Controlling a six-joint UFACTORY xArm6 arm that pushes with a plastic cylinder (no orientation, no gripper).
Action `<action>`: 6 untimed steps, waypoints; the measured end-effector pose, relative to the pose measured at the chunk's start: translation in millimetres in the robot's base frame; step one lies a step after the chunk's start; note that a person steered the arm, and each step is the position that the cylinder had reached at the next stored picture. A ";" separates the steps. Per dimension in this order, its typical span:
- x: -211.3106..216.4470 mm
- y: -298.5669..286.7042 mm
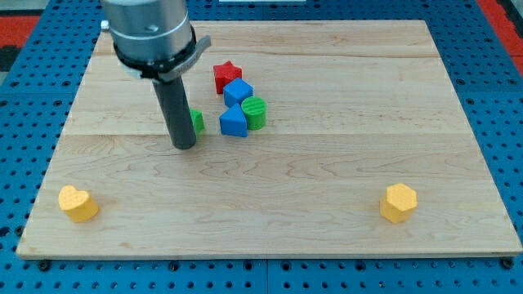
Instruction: Push the green star into the blue blocks
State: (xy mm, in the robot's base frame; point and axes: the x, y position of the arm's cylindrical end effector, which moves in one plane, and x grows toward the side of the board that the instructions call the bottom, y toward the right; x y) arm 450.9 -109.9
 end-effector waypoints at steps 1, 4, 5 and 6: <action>-6.3 -21.1; -42.2 -19.7; -49.4 12.3; -40.2 16.1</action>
